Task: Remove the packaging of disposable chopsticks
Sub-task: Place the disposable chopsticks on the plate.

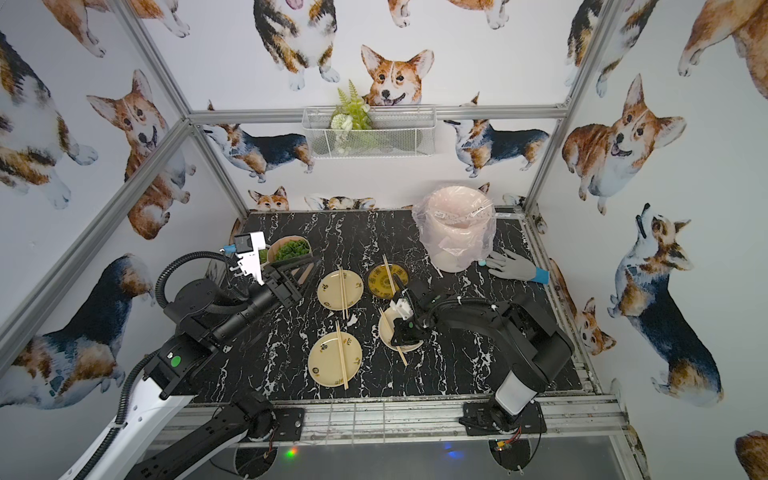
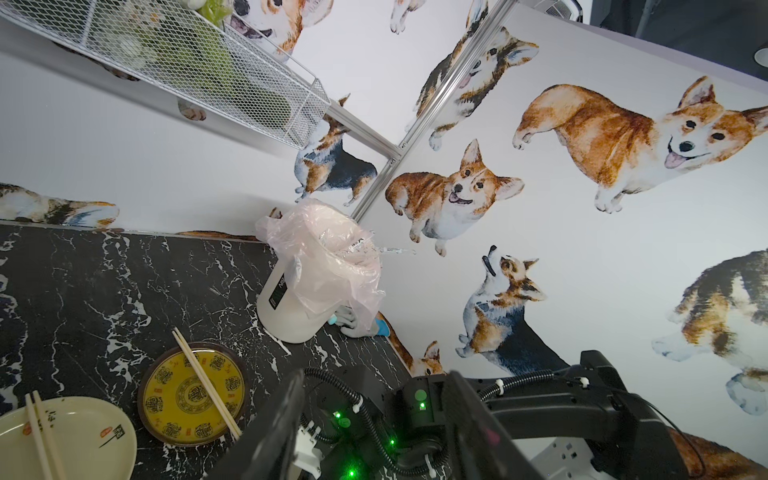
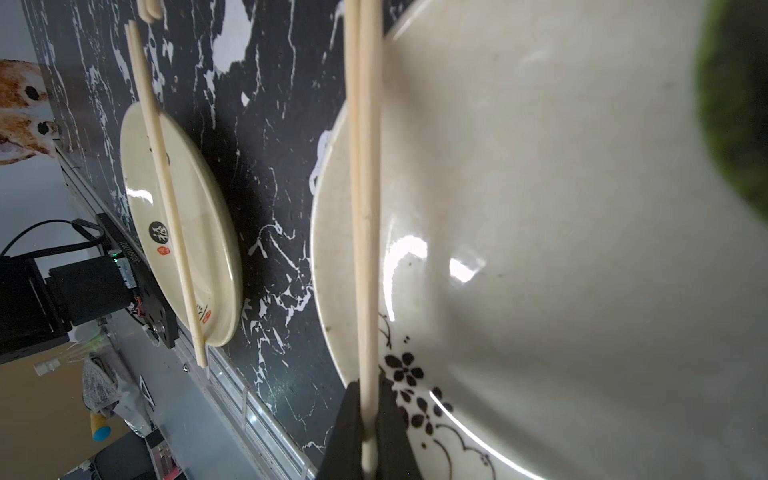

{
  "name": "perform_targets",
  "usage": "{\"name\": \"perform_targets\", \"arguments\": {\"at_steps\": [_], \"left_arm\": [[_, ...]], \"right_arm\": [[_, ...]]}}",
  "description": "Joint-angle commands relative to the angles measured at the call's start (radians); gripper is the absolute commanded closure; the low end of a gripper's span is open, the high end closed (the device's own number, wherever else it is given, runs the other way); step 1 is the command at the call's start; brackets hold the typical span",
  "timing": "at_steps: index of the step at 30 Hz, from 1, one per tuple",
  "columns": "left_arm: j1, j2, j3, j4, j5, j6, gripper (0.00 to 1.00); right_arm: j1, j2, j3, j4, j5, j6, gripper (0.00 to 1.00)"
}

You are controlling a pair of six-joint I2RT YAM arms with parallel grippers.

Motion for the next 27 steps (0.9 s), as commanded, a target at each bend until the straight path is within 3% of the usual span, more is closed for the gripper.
{"name": "perform_targets", "arguments": {"at_steps": [1, 12, 27], "left_arm": [[0.001, 0.004, 0.009, -0.003, -0.009, 0.012, 0.43], [0.001, 0.015, 0.009, 0.008, -0.005, 0.006, 0.43], [0.002, 0.006, 0.005, 0.003, -0.004, 0.004, 0.43]], "right_arm": [[-0.012, 0.011, 0.006, 0.017, -0.007, -0.024, 1.00], [-0.038, 0.033, 0.008, -0.001, -0.023, -0.035, 0.99], [-0.041, 0.010, 0.006, -0.028, 0.010, -0.042, 0.83]]}}
